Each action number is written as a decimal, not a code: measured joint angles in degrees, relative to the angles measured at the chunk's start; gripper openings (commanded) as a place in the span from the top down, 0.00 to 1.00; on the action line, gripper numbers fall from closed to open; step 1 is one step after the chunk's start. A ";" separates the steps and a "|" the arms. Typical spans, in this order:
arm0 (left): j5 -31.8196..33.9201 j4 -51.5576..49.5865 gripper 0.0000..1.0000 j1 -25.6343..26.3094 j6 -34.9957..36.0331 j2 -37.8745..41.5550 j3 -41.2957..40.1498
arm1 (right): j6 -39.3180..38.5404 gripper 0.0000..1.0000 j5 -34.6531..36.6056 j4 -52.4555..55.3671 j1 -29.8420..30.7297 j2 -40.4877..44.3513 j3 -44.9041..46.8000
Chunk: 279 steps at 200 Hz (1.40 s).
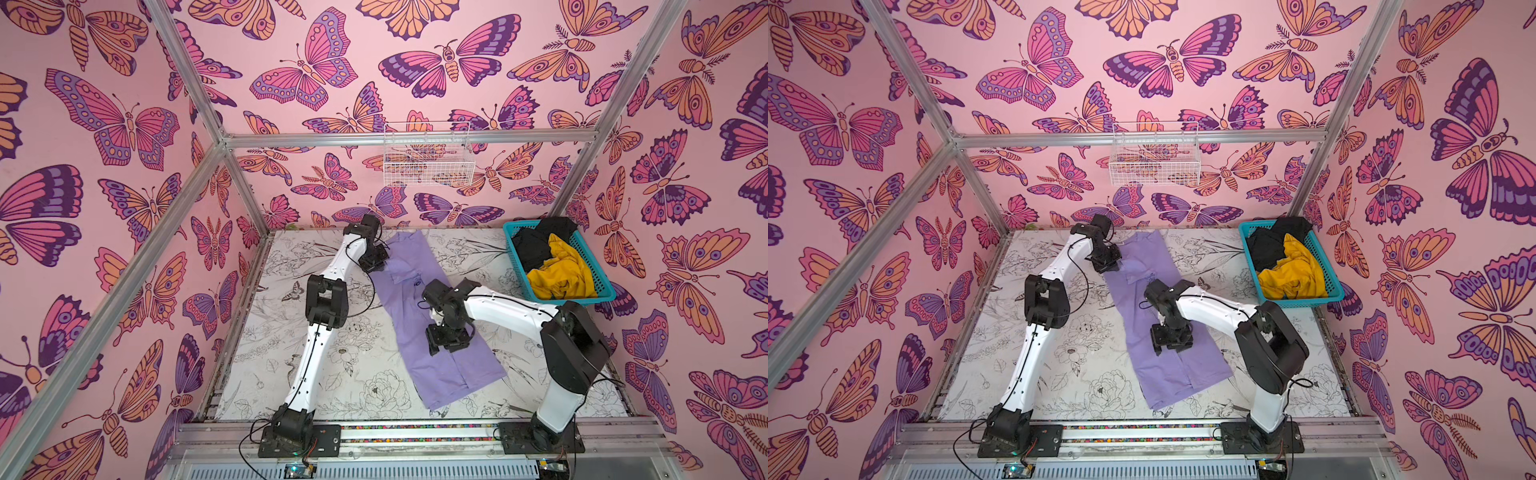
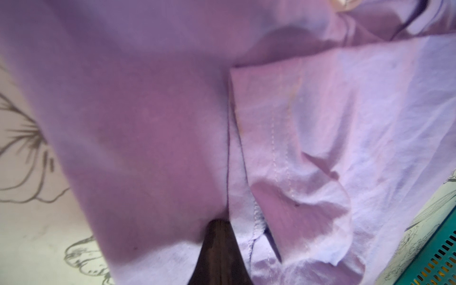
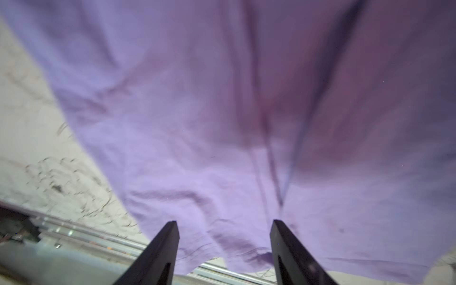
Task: Fold and stack t-shirts
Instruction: Adjust the T-shirt at the center of the board.
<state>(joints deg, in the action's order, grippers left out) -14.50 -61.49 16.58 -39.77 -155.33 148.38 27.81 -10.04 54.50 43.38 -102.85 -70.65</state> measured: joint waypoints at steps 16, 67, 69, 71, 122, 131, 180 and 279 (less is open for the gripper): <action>0.61 -0.04 1.00 0.09 0.17 0.50 -0.76 | -2.16 0.34 1.92 0.68 -2.62 -2.43 0.81; 2.78 -1.05 1.00 0.72 0.63 3.17 -4.98 | -5.27 0.00 2.45 2.82 -2.69 -6.78 0.37; 2.86 -1.18 1.00 0.74 0.70 3.23 -5.09 | -5.20 0.01 2.32 2.84 -2.60 -6.78 0.37; 2.97 -1.33 1.00 0.76 0.79 3.30 -5.20 | -5.01 0.01 2.08 2.82 -2.51 -6.80 0.35; 4.33 -3.21 1.00 1.01 2.12 3.45 -4.94 | -4.44 0.01 0.00 4.04 1.05 -5.86 1.64; 4.33 -3.80 1.00 1.01 2.12 3.19 -4.33 | -3.61 0.01 -1.33 3.78 1.88 -5.22 2.34; 2.97 -7.06 1.00 0.81 2.10 -1.33 4.15 | 4.79 0.02 -13.14 -0.83 7.87 -3.04 5.29; -17.57 12.94 0.97 -6.36 -10.23 -7.02 6.49 | 12.66 0.04 -30.49 -14.84 13.05 -9.14 -1.11</action>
<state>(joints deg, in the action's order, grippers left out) -32.08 -48.56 10.22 -50.00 -162.34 154.87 40.47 -40.53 39.66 56.42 -111.98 -71.77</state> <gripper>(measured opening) 0.042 0.958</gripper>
